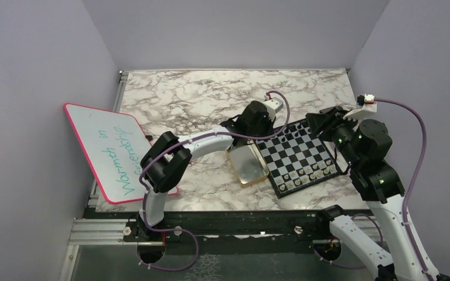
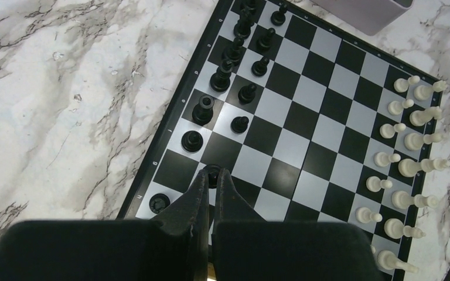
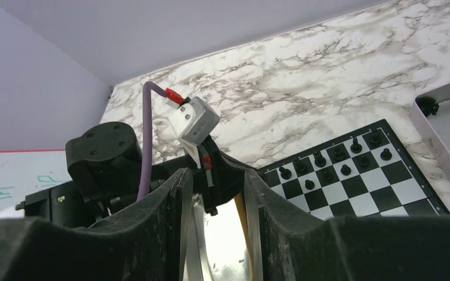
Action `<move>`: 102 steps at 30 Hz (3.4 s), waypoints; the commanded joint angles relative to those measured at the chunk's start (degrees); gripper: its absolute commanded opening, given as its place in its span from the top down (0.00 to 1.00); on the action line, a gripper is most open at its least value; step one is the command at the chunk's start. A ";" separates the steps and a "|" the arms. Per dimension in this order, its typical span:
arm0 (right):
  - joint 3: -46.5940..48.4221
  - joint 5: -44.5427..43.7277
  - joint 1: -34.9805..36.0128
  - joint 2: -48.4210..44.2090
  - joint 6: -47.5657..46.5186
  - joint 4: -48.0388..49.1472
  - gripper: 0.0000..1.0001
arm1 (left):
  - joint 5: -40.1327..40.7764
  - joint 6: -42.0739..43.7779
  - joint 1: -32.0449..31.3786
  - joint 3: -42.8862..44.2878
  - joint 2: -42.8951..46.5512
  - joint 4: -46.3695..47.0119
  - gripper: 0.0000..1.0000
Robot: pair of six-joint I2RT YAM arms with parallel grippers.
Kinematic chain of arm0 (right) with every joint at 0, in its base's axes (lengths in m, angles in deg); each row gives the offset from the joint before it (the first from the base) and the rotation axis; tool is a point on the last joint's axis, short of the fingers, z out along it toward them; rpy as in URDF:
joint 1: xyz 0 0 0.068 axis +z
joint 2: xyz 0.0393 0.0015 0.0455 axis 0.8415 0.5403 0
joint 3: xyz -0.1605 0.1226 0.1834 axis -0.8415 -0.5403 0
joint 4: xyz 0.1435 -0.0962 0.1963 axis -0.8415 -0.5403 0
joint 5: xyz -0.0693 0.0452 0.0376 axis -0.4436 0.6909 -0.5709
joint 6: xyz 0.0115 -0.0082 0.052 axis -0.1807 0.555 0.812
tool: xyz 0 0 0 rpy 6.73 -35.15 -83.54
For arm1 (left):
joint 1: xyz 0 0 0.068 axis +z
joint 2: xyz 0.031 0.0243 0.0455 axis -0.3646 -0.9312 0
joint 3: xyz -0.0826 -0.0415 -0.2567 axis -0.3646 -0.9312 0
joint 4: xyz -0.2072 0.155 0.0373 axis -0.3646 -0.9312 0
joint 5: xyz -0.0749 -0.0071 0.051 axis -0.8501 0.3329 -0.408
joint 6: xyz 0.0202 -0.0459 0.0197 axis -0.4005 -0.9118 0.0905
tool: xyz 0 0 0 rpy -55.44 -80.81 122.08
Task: Set up the chess pieces on the board
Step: Place the chess piece on the chessboard.
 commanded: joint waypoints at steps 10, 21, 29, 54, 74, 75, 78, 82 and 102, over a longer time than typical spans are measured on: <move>0.32 -4.60 -0.18 -2.01 0.50 0.60 0.56 | 5.09 3.79 -2.52 0.75 -3.15 1.49 0.97; 0.30 -4.84 -0.22 -1.76 -0.43 0.05 0.55 | 5.10 3.92 -2.62 0.56 -5.06 1.00 0.96; 2.12 -5.57 -0.22 -1.11 -3.65 -0.92 0.53 | 5.10 3.62 -2.78 1.01 -6.68 -0.02 0.96; 0.16 -3.62 -0.22 -1.87 -7.62 1.15 0.53 | 5.60 3.91 -3.24 1.32 -8.33 -1.28 0.95; -0.54 -3.51 -0.20 -1.30 -8.45 1.84 0.53 | 5.70 4.53 -3.57 1.67 -8.89 -0.57 0.87; -0.53 -3.57 -0.22 -1.26 -8.50 1.80 0.53 | 5.79 4.58 -3.57 1.73 -8.82 -0.61 0.85; -0.54 -3.54 -0.18 -1.23 -8.59 1.90 0.53 | 5.99 4.65 -3.57 1.90 -8.81 -0.75 0.81; -0.93 -3.39 -0.22 -1.22 -8.42 2.03 0.53 | 5.98 4.75 -3.57 2.06 -8.62 -0.74 0.78; -2.67 -2.18 -0.22 1.30 -0.21 1.11 0.53 | 2.46 -0.15 -0.36 5.58 0.85 -4.41 0.52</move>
